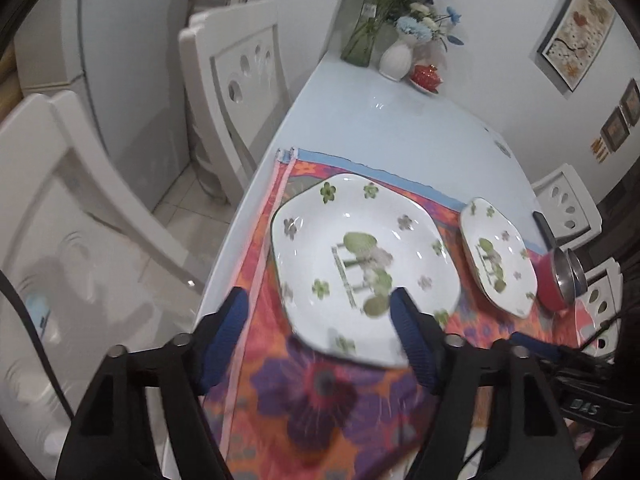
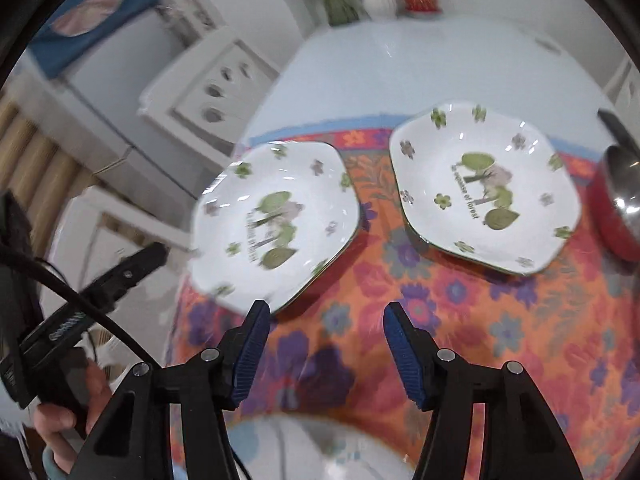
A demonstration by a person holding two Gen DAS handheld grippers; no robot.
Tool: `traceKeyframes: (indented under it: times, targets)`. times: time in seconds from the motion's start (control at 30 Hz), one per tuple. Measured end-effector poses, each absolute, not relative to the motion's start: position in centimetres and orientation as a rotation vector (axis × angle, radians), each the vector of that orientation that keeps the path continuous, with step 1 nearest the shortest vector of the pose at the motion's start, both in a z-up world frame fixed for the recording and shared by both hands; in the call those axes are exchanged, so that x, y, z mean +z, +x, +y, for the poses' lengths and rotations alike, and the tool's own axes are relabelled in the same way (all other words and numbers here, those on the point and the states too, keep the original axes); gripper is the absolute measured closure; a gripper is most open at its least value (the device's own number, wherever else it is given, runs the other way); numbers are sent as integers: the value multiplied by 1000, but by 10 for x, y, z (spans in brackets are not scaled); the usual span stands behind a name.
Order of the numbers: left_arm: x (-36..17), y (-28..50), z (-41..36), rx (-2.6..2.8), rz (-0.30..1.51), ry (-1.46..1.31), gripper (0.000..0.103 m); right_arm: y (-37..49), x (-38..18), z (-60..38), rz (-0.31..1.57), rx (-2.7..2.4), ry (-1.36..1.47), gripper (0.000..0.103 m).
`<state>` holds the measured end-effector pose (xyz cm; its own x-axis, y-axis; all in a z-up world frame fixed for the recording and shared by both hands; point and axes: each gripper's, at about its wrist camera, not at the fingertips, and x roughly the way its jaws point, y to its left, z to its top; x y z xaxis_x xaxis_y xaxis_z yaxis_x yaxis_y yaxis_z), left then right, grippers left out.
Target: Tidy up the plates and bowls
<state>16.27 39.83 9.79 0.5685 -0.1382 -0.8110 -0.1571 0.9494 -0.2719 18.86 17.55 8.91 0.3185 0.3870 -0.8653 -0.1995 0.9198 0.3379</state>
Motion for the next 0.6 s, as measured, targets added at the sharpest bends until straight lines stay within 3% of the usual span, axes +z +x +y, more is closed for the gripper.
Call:
traceKeyframes:
  times: [0.07,0.13,0.6]
  targets:
    - [85,178,401,4,1001,-346,49,206,73,183,1218,381,174,53]
    - [74,188,402,-1,1025,-355,52,218,61,186,1236,385,186,55]
    - [38,221,405,-20,1091,-387,57,260,36,218,1260,415,132,63]
